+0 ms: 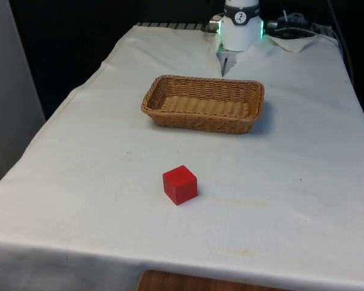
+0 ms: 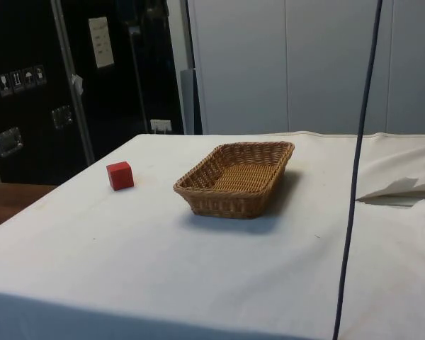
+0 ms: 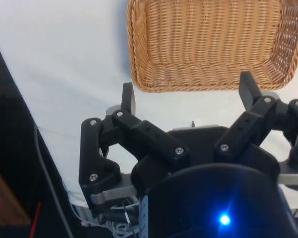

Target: Pick up the cube and place it into the basket.

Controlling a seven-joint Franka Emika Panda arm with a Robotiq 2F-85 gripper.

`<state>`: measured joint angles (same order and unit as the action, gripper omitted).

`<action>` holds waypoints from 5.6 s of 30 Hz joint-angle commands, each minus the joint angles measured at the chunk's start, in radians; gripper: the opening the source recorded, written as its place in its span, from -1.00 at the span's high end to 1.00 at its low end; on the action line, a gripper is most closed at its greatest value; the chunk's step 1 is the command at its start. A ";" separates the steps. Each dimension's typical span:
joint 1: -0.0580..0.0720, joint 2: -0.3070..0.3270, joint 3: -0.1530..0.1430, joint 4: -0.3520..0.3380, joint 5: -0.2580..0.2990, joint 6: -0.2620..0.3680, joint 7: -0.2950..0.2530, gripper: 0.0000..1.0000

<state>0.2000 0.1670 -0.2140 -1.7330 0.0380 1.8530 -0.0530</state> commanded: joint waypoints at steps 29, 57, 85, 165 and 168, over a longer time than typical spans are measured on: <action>-0.001 0.194 0.010 0.215 0.003 -0.028 0.019 -1.00; -0.012 0.282 -0.003 0.287 0.004 -0.019 0.092 -1.00; -0.018 0.341 -0.006 0.296 0.015 0.073 0.238 -1.00; -0.059 0.713 -0.061 0.432 0.124 0.325 0.516 -1.00; -0.059 0.723 -0.061 0.433 0.124 0.332 0.538 -1.00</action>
<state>0.1430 0.8820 -0.2760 -1.3060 0.1560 2.1810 0.4780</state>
